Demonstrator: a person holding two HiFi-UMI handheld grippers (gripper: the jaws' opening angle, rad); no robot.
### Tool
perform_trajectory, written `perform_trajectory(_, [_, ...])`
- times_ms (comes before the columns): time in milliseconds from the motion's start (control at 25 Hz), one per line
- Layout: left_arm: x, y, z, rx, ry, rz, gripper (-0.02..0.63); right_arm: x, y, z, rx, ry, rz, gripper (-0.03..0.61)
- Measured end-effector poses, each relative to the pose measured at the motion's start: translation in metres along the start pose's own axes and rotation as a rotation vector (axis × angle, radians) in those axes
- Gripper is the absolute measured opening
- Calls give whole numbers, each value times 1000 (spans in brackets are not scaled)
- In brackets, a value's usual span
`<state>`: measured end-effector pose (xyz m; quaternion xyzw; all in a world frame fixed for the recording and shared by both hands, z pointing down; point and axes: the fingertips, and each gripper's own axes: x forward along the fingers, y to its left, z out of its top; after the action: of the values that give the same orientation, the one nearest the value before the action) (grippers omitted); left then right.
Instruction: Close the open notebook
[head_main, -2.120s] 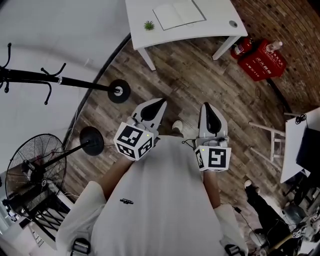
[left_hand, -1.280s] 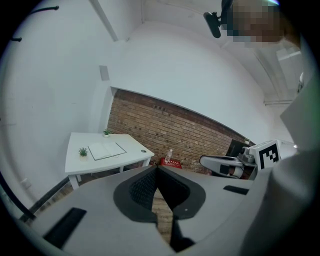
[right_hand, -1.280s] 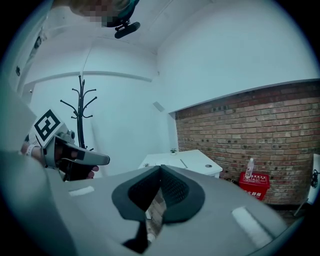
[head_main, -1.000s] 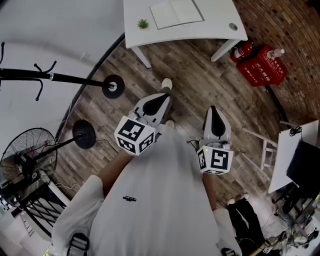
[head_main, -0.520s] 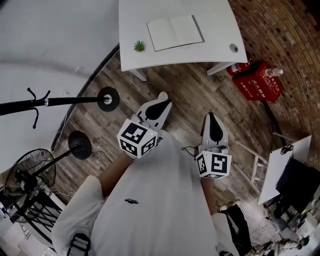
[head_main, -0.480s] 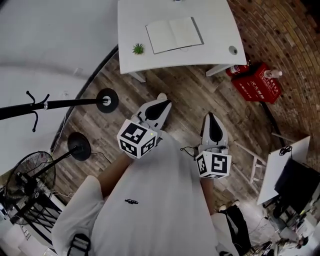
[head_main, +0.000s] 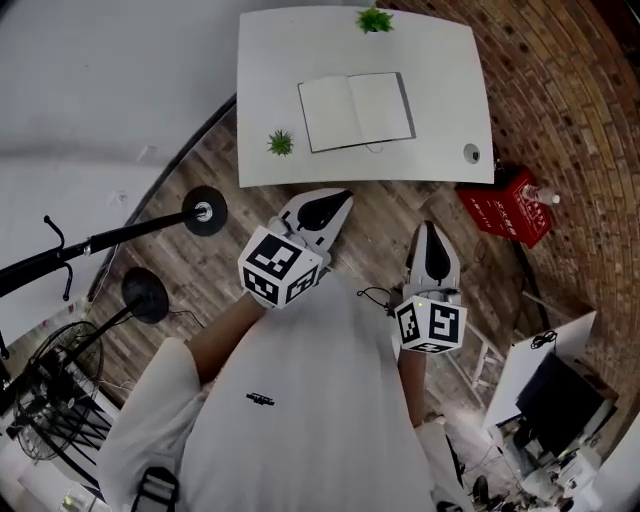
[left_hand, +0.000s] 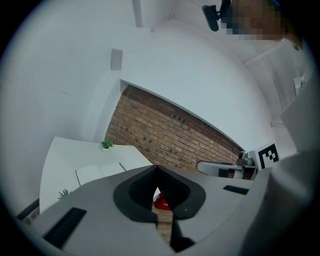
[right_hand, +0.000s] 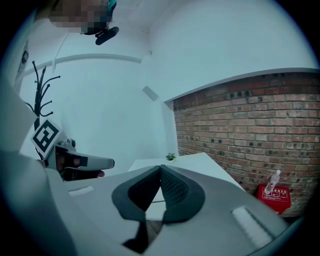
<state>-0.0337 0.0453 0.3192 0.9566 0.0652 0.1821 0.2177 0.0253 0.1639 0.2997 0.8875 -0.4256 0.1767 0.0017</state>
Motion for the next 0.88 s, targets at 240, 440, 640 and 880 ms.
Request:
perform_trajectory(240, [8, 40, 14, -34, -3, 58, 3, 50, 7, 19, -32, 9, 57, 8])
perform_trajectory(440, [10, 52, 18, -52, -9, 79, 3, 66, 8, 21, -51, 24, 70, 35])
perform_trajectory(640, [25, 55, 20, -53, 1, 116, 3, 84, -10, 15, -46, 63, 86, 126])
perform_trajectory(880, [44, 59, 23, -63, 18, 184, 3, 106, -32, 14, -27, 97, 149, 152])
